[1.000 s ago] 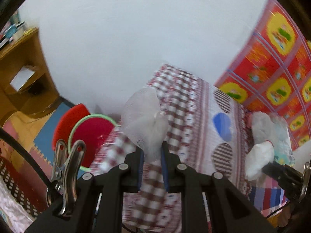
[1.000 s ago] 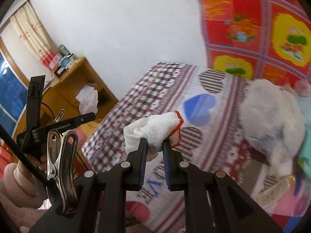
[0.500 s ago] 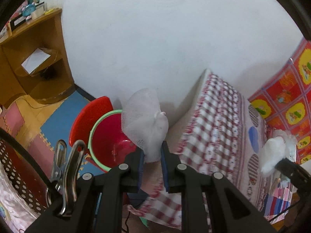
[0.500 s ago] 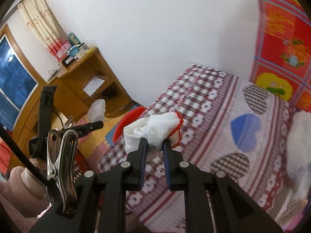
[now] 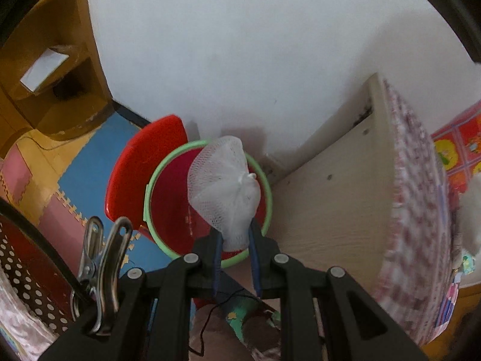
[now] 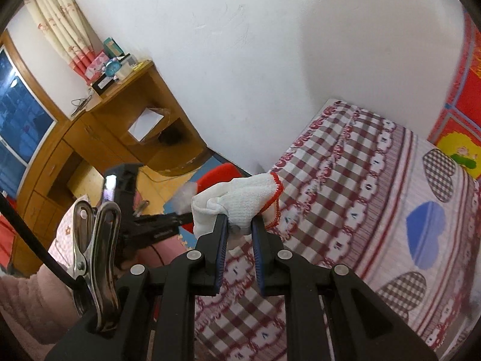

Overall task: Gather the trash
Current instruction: 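Carry the white mesh in the left gripper while the right carries the white glove to the bucket, then open the left gripper to drop the white mesh into the red bucket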

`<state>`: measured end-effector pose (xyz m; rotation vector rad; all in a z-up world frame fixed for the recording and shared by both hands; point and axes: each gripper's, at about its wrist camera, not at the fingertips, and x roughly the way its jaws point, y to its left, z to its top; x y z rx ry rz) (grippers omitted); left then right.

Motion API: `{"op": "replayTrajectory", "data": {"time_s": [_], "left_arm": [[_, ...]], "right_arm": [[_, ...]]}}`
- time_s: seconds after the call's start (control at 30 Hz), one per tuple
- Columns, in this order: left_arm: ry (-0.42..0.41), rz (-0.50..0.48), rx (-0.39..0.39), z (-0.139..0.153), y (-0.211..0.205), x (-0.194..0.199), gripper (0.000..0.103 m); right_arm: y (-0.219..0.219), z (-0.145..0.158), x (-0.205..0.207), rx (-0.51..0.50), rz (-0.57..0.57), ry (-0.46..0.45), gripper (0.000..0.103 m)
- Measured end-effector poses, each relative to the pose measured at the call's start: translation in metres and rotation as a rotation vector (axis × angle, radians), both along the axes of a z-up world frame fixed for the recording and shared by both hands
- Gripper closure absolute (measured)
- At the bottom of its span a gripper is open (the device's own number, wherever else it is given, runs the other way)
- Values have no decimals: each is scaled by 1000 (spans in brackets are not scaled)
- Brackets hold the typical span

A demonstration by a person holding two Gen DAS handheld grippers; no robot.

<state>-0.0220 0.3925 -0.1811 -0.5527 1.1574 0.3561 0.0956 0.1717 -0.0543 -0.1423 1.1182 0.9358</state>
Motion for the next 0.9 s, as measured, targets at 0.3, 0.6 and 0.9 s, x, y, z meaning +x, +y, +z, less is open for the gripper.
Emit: {"op": "replayTrajectory", "data": {"time_s": [0.3, 0.6, 0.9], "left_arm": [[63, -60, -28, -52, 16, 20, 84], [107, -81, -42, -72, 23, 34, 63], [116, -81, -40, -63, 28, 32, 62]], "right_arm": [[18, -10, 3, -27, -25, 13, 86], [26, -15, 4, -40, -49, 22, 86], [42, -23, 2, -31, -20, 37, 86]]}}
